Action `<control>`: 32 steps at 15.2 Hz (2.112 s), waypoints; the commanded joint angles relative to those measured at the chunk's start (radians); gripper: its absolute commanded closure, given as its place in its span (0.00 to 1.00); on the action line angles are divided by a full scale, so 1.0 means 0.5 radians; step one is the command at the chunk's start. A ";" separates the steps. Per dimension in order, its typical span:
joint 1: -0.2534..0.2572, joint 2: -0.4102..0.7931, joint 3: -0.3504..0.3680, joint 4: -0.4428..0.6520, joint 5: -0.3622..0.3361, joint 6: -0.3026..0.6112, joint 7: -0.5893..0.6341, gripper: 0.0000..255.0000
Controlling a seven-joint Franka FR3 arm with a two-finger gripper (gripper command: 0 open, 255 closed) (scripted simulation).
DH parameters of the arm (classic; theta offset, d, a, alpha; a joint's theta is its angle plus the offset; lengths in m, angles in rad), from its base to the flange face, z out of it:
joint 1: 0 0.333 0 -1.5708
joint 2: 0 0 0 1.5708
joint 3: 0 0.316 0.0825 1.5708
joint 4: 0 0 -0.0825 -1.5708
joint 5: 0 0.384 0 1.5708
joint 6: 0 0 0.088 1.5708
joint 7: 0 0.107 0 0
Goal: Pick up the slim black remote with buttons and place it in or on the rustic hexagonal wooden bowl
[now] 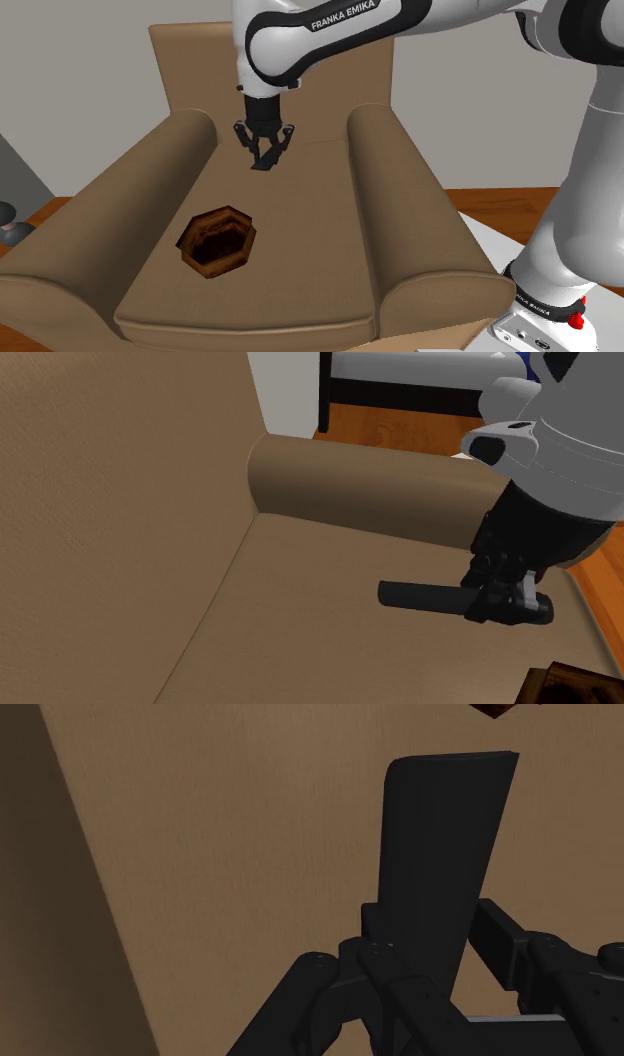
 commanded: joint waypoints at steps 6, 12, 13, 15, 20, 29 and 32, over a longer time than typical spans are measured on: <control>0.226 0.121 0.097 0.139 -0.097 -0.026 0.342 1.00; 0.446 0.292 0.158 0.355 -0.206 -0.090 0.623 1.00; 0.487 0.328 0.165 0.402 -0.226 -0.105 0.669 1.00; 0.568 0.402 0.176 0.502 -0.266 -0.139 0.752 1.00; 0.561 0.416 0.168 0.389 -0.276 -0.013 0.762 1.00; 0.558 0.452 0.156 0.267 -0.298 0.141 0.777 1.00; 0.558 0.452 0.156 0.267 -0.298 0.141 0.777 1.00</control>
